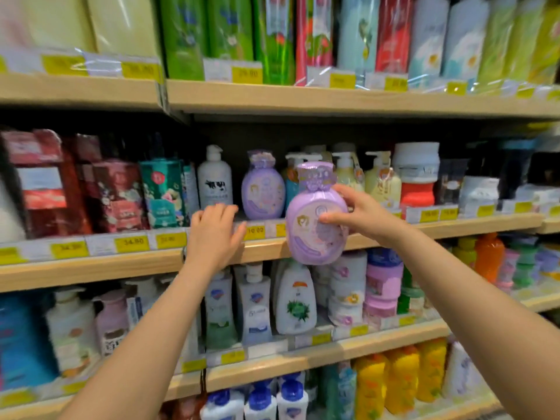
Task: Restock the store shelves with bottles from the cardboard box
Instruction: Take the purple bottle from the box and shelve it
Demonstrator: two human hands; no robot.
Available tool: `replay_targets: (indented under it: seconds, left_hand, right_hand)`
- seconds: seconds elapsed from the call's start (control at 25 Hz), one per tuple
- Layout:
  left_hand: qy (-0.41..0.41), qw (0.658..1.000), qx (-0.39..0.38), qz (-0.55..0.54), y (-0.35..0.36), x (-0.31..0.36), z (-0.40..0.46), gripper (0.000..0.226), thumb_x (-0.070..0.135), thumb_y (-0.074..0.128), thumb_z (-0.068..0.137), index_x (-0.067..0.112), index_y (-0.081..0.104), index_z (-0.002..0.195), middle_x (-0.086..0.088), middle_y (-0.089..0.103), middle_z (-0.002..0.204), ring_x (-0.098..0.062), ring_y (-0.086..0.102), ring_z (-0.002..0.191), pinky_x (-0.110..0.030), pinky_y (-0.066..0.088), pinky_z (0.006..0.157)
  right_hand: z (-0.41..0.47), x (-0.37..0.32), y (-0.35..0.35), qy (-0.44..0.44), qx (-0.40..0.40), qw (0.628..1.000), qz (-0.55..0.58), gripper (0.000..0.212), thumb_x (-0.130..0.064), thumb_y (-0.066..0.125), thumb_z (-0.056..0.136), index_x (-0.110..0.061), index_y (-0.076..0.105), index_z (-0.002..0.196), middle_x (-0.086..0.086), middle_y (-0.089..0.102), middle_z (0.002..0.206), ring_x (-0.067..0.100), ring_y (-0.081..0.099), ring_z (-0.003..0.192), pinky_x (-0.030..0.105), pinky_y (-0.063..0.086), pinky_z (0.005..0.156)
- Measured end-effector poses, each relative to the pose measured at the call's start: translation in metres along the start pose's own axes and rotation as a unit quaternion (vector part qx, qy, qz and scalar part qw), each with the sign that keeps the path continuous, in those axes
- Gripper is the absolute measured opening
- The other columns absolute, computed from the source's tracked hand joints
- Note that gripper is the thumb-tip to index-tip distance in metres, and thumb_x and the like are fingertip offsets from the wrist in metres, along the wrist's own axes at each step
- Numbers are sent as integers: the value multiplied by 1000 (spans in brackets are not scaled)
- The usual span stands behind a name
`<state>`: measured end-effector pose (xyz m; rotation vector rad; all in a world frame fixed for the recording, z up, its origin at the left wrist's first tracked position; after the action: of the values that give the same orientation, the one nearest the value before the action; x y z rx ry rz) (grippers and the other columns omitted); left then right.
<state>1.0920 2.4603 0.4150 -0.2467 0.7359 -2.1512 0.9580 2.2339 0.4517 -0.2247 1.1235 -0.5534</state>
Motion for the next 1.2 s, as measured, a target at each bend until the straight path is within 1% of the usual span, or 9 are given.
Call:
replay_targets:
  seconds: [0.08,0.28,0.48,0.56,0.84,0.92,1.04,1.12,1.2]
  left_hand:
    - [-19,998,-48,43,11,-14,-6,40,46,33,83,13,55,79,-10,61,76,-32,58,72,-40,41,67]
    - [-22,999,13,24,14,-12,-9,29,41,42,81,14,48,71,-4,52,65,-28,50,63,-36,33,63]
    - [-26,999,42,13,15,-13,-14,28,43,42,81,17,47,72,2,48,67,-21,43,64,-33,24,65]
    - [-25,998,47,16,16,-13,-14,28,44,43,81,18,47,73,2,48,67,-21,42,65,-34,23,65]
    - [-28,999,36,18,17,-12,-14,33,46,40,83,16,53,79,1,52,70,-22,46,67,-36,34,66]
    - [-26,999,34,18,17,-12,-14,34,47,40,83,16,52,78,2,52,70,-21,46,67,-36,34,66]
    - [-25,999,31,25,16,-12,-14,34,48,40,83,16,51,77,1,51,69,-22,46,67,-36,33,66]
    - [-24,999,29,33,17,-12,-14,35,48,40,83,16,51,76,0,51,69,-23,47,67,-36,33,66]
    - [-25,999,27,38,17,-12,-14,35,49,40,83,16,50,76,0,51,69,-23,46,67,-36,33,65]
  right_hand:
    - [30,-24,10,-47,7,999,-3,42,-15,73,76,-26,56,113,-7,65,95,-1,64,80,20,53,63]
    - [89,-50,44,-123,-6,992,-22,46,-22,75,76,-26,55,117,-3,65,107,8,64,94,26,54,79]
    - [126,-27,60,-92,1,990,-110,73,-40,75,71,-24,43,135,0,62,119,15,60,107,42,51,93]
    - [129,-16,62,-55,-13,992,-110,75,-38,73,74,-22,37,139,2,61,120,16,60,107,42,50,95]
    - [121,-6,67,17,-16,995,-100,60,-22,62,87,-15,33,139,9,60,116,21,61,101,35,51,87]
    - [121,-7,70,8,19,993,-114,44,-19,58,88,-8,44,128,18,62,112,29,61,100,44,51,87]
    - [120,-5,79,7,80,969,-233,30,-21,54,88,2,52,107,22,58,103,34,56,95,43,46,82]
    - [115,-4,85,24,91,937,-336,52,-30,63,81,5,46,115,22,51,115,36,46,108,41,40,89]
    - [107,-4,88,22,98,927,-361,84,-36,77,68,5,35,128,19,42,126,33,39,117,37,37,94]
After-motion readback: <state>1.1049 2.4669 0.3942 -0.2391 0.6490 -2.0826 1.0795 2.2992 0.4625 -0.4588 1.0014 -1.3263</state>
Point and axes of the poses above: each hand's wrist, its own z-axis towards the middle knuckle, its own y-axis out of the palm, x = y × z, the point moved 5 cm from there along z, towards the middle knuckle
